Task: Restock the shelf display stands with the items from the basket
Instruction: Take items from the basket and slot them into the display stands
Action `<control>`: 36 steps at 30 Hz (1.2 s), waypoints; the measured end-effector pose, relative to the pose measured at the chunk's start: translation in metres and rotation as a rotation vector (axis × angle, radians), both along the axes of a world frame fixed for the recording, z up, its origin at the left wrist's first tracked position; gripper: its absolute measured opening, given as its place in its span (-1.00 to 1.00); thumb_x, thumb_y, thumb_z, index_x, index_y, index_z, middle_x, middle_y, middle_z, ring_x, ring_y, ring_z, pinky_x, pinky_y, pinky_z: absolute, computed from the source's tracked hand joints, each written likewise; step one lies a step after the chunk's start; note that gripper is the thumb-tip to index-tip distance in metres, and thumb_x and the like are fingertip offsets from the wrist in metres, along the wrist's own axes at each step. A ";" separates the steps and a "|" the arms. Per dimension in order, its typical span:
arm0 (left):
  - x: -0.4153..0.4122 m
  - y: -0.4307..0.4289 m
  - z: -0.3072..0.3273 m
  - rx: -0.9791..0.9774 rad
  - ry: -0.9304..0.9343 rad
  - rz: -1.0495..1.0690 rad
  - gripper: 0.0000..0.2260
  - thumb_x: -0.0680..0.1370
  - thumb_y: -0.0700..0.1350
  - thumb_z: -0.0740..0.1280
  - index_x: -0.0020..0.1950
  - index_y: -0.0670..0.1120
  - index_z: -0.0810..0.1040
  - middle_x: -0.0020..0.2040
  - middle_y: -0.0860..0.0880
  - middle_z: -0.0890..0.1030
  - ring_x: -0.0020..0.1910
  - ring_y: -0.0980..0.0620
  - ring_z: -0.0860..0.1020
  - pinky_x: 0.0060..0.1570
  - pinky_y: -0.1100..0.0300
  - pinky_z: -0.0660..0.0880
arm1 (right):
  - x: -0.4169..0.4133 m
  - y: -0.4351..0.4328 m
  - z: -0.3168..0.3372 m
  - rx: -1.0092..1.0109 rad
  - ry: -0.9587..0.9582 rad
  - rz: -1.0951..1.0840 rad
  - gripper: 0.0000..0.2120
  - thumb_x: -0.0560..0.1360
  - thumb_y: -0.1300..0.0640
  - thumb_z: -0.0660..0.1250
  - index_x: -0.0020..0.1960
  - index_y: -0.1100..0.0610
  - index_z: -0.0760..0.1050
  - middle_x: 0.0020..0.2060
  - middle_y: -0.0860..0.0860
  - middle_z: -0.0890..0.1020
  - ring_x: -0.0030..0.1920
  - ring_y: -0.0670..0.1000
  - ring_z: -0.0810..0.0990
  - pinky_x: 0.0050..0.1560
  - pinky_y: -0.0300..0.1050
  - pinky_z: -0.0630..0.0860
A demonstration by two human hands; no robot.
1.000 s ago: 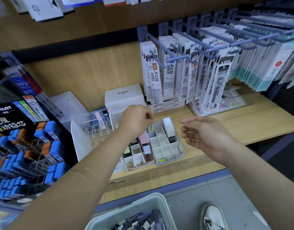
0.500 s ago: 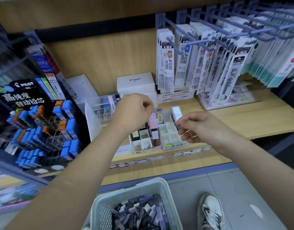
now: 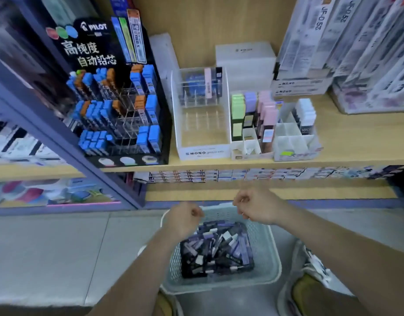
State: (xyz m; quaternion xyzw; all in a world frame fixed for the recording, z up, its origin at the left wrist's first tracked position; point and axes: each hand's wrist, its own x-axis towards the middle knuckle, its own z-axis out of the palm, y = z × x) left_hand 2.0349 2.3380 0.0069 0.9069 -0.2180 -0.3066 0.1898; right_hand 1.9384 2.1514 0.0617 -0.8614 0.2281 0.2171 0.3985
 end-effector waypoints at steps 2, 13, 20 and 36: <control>-0.008 0.017 -0.046 0.035 0.031 0.016 -0.77 0.53 -0.19 0.20 -0.06 -0.05 0.67 -0.03 -0.03 0.67 -0.04 -0.02 0.61 0.00 0.17 0.53 | -0.001 0.011 -0.050 -0.031 0.094 0.004 -0.77 0.59 0.22 0.17 -0.15 0.21 0.56 -0.27 0.08 0.59 -0.30 0.01 0.46 -0.17 -0.11 0.49; -0.047 0.026 -0.180 0.258 0.191 -0.087 -0.29 0.42 0.14 0.38 0.46 -0.03 0.16 0.38 -0.22 0.29 0.34 -0.24 0.32 0.24 -0.05 0.41 | -0.014 0.054 -0.220 0.152 0.360 -0.406 -0.13 0.50 0.16 0.36 0.59 0.04 -0.16 0.05 0.19 0.57 -0.16 0.15 0.58 -0.21 -0.04 0.46; -0.055 0.015 -0.190 0.182 0.052 -0.119 -0.33 0.40 0.14 0.43 0.42 -0.01 0.25 0.31 -0.12 0.43 0.27 -0.17 0.38 0.18 0.06 0.36 | -0.020 0.068 -0.243 0.133 0.191 -0.445 -0.10 0.32 0.10 0.54 0.51 0.00 0.11 0.37 0.14 0.36 0.14 0.19 0.56 0.11 0.07 0.53; -0.019 0.017 -0.121 -0.355 0.563 0.494 -0.88 0.59 -0.04 0.30 0.01 -0.04 0.60 -0.38 -0.07 0.56 -0.53 0.07 0.48 -0.49 0.28 0.40 | -0.010 0.058 -0.201 1.019 0.120 -1.234 -0.82 0.58 0.25 0.16 -0.09 0.18 0.53 -0.45 0.06 0.54 -0.45 0.01 0.50 -0.49 -0.22 0.42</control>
